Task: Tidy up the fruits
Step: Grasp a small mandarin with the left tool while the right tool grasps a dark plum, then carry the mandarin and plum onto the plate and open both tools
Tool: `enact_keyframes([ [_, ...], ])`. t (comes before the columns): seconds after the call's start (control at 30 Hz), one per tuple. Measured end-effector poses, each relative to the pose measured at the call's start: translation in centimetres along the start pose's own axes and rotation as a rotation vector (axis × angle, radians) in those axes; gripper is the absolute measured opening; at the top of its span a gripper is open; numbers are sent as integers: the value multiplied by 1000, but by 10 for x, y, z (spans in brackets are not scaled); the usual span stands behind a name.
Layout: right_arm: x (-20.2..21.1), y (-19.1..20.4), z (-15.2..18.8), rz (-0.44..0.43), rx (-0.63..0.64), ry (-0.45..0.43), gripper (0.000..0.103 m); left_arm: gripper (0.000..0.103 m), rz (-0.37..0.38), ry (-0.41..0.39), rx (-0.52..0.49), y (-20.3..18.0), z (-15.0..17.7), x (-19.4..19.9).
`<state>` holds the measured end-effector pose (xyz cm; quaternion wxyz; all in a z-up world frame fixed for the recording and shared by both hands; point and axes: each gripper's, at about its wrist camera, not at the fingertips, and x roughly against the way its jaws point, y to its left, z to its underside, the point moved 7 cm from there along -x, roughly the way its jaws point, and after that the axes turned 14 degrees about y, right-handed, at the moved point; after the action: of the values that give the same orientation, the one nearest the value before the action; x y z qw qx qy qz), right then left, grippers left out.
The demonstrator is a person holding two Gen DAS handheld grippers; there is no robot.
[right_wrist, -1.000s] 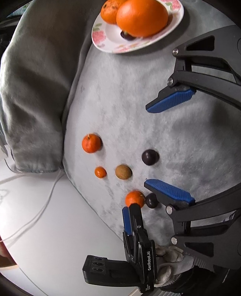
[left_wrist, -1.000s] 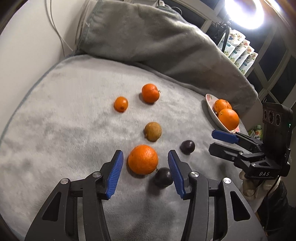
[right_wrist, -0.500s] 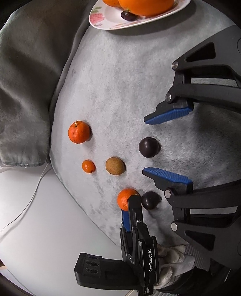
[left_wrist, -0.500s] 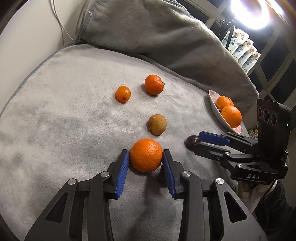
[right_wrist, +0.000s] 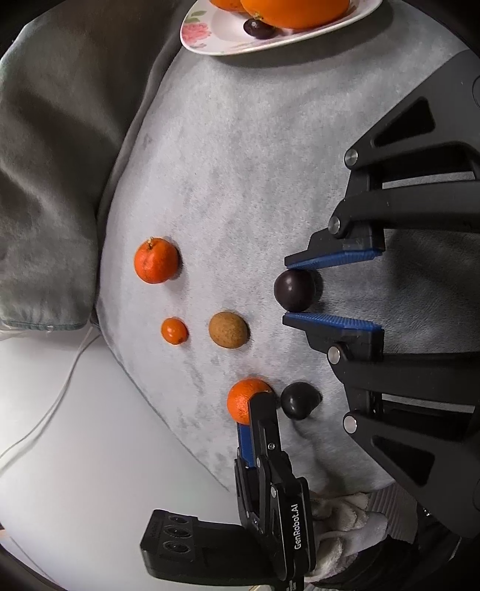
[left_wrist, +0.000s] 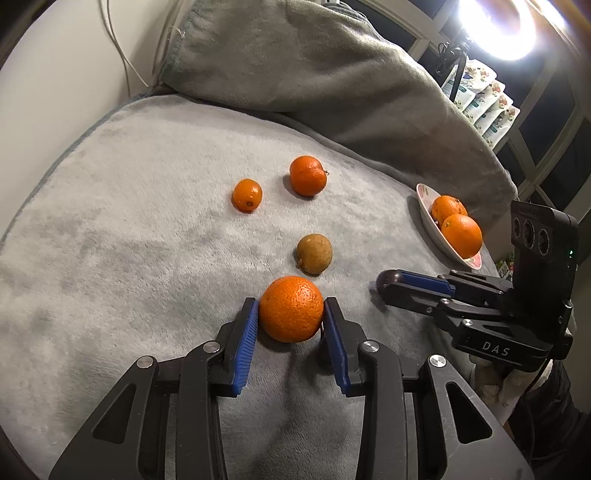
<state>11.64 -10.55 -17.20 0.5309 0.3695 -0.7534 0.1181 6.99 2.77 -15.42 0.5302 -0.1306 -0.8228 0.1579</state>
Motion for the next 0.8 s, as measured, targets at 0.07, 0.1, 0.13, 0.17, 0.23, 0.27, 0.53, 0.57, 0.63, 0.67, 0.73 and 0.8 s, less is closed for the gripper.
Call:
enact_keyframes([
  [0.07,5,-2,0,3,-7,-15,25,34,-1,-9,1,0,-2,4],
  [0.1,9,-4,0,5,-10,-24,25,34,-1,-13,-1,-1,-3,6],
  [0.13,13,-6,0,8,-14,-34,25,34,-2,-17,-3,-1,-4,7],
  [0.17,16,-7,1,10,-18,-41,24,34,-3,-20,-5,-2,-6,9],
  [0.23,26,-12,3,13,-32,-62,24,34,-1,-30,-12,-6,-9,12],
  [0.27,30,-14,4,17,-39,-71,24,34,0,-36,-18,-8,-11,13],
  [0.53,71,-40,17,65,-98,-147,24,34,22,-56,-66,-34,-25,16],
  [0.57,75,-42,19,71,-103,-153,25,34,26,-58,-73,-38,-28,16],
  [0.63,86,-50,24,89,-118,-170,25,34,32,-59,-87,-46,-31,14],
  [0.67,92,-54,27,97,-126,-180,24,34,36,-60,-95,-49,-33,13],
  [0.73,100,-61,30,112,-142,-194,24,34,44,-61,-109,-57,-37,12],
  [0.8,109,-70,36,128,-162,-208,25,34,53,-62,-123,-65,-41,11],
])
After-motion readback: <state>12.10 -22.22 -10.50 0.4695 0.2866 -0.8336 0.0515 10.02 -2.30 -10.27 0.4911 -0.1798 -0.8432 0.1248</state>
